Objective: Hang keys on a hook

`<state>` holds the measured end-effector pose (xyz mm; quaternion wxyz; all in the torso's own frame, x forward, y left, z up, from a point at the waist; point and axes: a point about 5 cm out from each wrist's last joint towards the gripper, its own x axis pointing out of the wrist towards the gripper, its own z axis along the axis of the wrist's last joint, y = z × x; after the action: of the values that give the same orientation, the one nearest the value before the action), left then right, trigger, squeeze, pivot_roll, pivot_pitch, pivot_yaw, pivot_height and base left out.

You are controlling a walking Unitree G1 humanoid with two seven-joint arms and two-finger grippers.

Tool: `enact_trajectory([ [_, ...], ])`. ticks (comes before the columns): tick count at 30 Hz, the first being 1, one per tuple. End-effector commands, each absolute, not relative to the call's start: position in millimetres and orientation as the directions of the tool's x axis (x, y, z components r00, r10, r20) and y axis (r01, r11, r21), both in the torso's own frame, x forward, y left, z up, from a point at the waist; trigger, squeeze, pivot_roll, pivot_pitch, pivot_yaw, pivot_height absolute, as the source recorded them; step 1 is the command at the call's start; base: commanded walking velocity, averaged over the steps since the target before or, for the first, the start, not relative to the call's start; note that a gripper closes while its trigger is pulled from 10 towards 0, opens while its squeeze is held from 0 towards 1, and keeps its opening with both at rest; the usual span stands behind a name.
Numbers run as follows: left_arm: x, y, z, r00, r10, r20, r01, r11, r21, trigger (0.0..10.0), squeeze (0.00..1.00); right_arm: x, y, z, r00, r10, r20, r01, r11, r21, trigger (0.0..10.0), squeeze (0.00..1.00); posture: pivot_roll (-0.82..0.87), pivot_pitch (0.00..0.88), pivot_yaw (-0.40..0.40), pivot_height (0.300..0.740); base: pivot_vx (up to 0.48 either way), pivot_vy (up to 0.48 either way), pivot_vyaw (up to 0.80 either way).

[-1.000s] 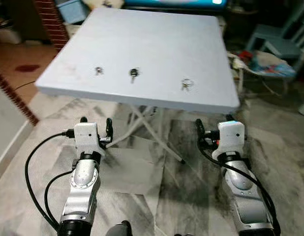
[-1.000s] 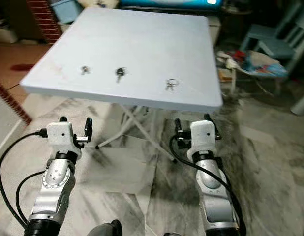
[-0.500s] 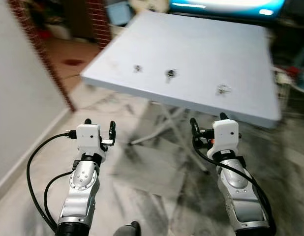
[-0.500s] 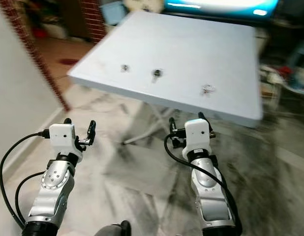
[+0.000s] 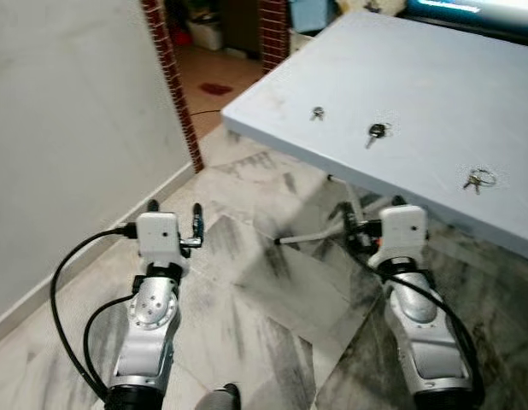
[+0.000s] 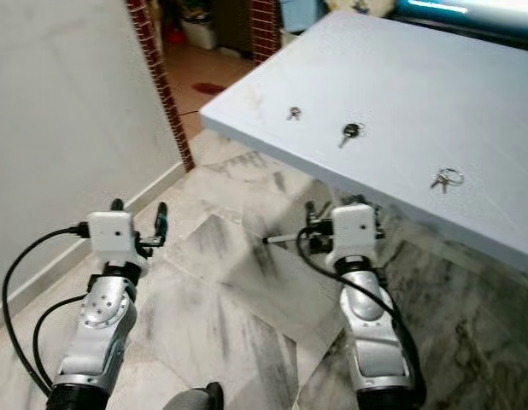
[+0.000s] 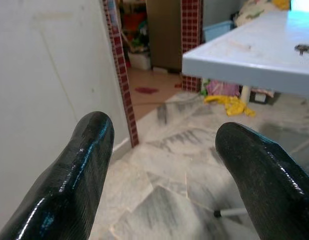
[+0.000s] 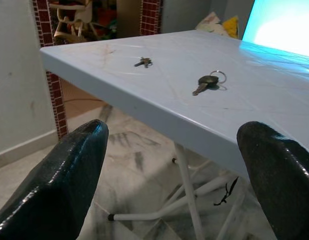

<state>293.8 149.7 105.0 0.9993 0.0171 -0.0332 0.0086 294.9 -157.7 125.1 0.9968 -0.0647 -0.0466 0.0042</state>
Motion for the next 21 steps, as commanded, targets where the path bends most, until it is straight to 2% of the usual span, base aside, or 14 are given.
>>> enact_trajectory([
  [1,294.6,149.0,103.4,0.998,-0.010,0.055,0.008,0.999,0.036,10.0,0.00,296.5,-155.7,123.0,0.997,0.010,0.071,-0.002,0.993,-0.118,10.0,0.00,-0.01,0.101,0.036,0.740,0.000,0.000,0.00],
  [6,295.0,147.2,106.0,0.997,-0.012,0.073,0.010,1.000,0.023,10.0,0.00,297.6,-158.6,126.2,0.996,-0.017,0.083,0.028,0.990,-0.136,10.0,0.00,-0.02,0.099,0.033,0.740,0.000,0.000,0.00],
  [8,295.1,147.7,107.3,0.996,-0.010,0.084,0.007,1.000,0.029,10.0,0.00,298.5,-162.8,130.2,0.992,-0.067,0.111,0.082,0.988,-0.134,10.0,0.00,-0.02,0.099,0.030,0.740,0.000,0.000,0.00],
  [9,293.7,148.1,113.4,0.992,-0.017,0.123,0.016,1.000,0.012,10.0,0.00,298.1,-162.6,134.5,0.991,-0.038,0.130,0.046,0.997,-0.057,10.0,0.00,-0.02,0.100,0.030,0.740,0.000,0.000,0.00],
  [11,292.8,151.1,122.8,0.984,-0.001,0.178,-0.004,1.000,0.028,10.0,0.00,298.4,-166.0,137.9,0.988,-0.062,0.142,0.068,0.997,-0.039,10.0,0.00,-0.02,0.103,0.030,0.740,0.000,0.000,0.00],
  [14,294.2,155.6,138.1,0.967,0.040,0.251,-0.060,0.996,0.070,10.0,0.00,298.5,-170.6,145.1,0.980,-0.097,0.173,0.108,0.993,-0.054,10.0,0.00,-0.02,0.103,0.030,0.740,0.000,0.000,0.00],
  [15,296.7,153.5,153.8,0.949,0.027,0.313,-0.055,0.995,0.081,10.0,0.00,297.6,-169.8,158.6,0.967,-0.097,0.236,0.121,0.989,-0.090,10.0,0.00,-0.02,0.111,0.032,0.740,0.000,0.000,0.00],
  [18,302.9,147.3,178.7,0.913,-0.007,0.407,-0.038,0.994,0.104,10.0,0.00,298.1,-165.8,174.4,0.954,-0.088,0.285,0.122,0.987,-0.103,10.0,0.00,-0.03,0.111,0.035,0.740,0.000,0.000,0.00],
  [21,306.3,145.6,187.7,0.896,-0.019,0.444,-0.041,0.991,0.124,10.0,0.00,298.6,-163.1,179.1,0.947,-0.066,0.315,0.118,0.982,-0.146,10.0,0.00,-0.03,0.110,0.037,0.740,0.000,0.000,0.00],
])
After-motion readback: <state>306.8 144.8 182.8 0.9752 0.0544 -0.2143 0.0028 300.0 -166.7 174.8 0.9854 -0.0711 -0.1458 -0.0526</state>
